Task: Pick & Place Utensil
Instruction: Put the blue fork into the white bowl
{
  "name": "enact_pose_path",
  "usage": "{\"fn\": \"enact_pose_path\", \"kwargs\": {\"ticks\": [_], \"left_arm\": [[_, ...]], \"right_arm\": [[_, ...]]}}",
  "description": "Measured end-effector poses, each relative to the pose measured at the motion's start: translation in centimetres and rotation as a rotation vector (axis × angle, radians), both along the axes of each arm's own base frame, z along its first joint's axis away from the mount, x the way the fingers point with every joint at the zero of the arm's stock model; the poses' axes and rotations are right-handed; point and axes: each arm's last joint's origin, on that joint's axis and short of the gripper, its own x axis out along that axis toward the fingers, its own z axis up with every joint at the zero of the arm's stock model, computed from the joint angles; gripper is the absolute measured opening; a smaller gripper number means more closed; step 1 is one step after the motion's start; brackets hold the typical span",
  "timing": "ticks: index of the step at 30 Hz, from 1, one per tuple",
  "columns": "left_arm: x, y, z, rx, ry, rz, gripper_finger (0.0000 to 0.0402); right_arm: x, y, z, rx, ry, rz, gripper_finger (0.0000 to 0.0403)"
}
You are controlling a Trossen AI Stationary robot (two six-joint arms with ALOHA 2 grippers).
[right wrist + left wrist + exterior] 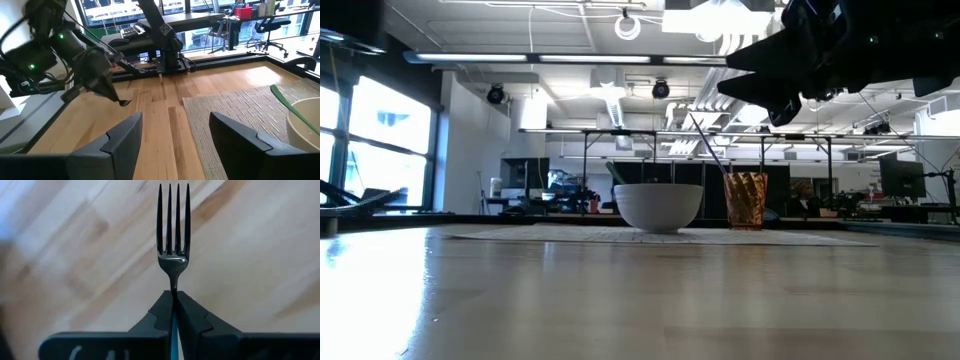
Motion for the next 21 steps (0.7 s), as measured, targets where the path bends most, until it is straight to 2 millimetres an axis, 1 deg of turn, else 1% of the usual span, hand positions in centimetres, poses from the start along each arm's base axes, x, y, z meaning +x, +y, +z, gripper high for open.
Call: {"fn": "enact_pose_path", "kwargs": {"ticks": [3, 6, 8, 11, 15, 18, 21], "left_arm": [[3.3, 1.9, 1.0, -0.022, 0.029, -0.059, 0.0004], [6.4, 4.6, 2.0, -0.027, 0.064, -0.116, 0.0003], [8.3, 6.2, 2.8, -0.041, 0.078, -0.183, 0.0003], [10.4, 8.5, 4.1, -0.035, 0.103, -0.283, 0.0003], [13.0, 11.7, 6.3, -0.023, 0.093, -0.379, 0.0003], [14.8, 14.5, 8.1, -0.012, 0.065, -0.412, 0.0003], [16.0, 17.7, 9.5, -0.008, 0.053, -0.429, 0.0003]], "right_arm": [[0.0, 0.1, -0.1, -0.001, 0.007, 0.005, 0.0224], [-0.1, 0.3, -0.1, -0.002, 0.01, 0.01, 0.0224], [-0.1, 0.5, -0.2, -0.004, 0.019, 0.018, 0.0224], [-0.2, 0.8, -0.4, -0.013, 0.043, 0.011, 0.0224], [-0.4, 1.0, -0.7, -0.031, 0.074, -0.036, 0.0224], [-0.5, 1.1, -1.0, -0.04, 0.099, -0.044, 0.0224], [-0.5, 1.1, -1.3, -0.011, 0.129, -0.032, 0.0224]]}}
